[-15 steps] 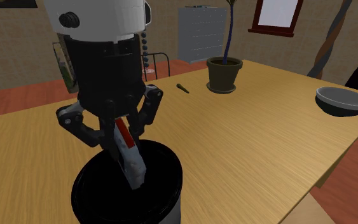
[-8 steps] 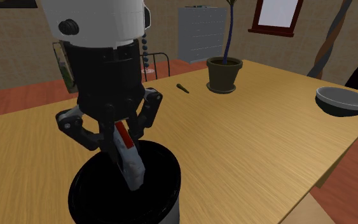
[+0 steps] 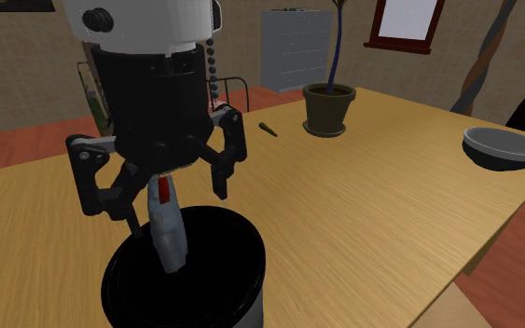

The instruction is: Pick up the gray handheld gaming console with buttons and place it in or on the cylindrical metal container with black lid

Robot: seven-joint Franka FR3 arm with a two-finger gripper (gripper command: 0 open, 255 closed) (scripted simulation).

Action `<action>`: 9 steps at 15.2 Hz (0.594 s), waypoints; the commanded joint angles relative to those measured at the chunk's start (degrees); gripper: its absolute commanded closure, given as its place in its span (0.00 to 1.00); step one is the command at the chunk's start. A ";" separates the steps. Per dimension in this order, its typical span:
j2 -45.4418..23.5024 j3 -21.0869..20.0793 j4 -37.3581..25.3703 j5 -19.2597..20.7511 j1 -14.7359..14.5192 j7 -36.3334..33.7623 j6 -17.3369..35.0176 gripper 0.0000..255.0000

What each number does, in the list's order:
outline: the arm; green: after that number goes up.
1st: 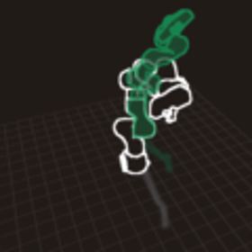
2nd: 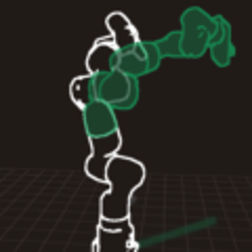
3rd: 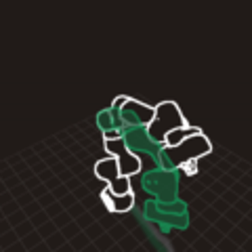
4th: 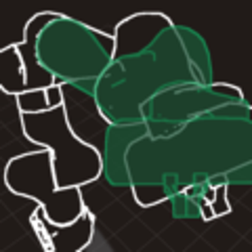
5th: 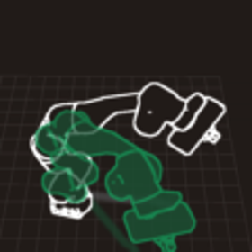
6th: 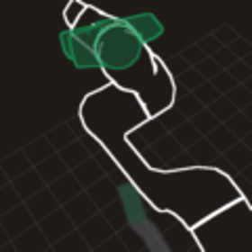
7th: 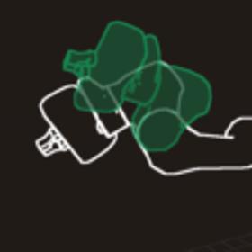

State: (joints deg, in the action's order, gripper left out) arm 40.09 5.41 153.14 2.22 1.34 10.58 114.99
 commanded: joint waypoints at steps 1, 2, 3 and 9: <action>1.39 -0.24 -2.84 -0.13 -0.04 -0.11 -4.28 0.00; 1.68 -0.30 -4.18 -0.17 -0.04 -0.10 -5.92 0.00; 1.68 -0.30 -4.18 -0.17 -0.04 -0.10 -5.92 0.00; 1.68 -0.30 -4.18 -0.17 -0.04 -0.10 -5.92 0.00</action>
State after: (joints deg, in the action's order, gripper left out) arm 41.77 5.12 148.97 2.05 1.30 10.48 109.09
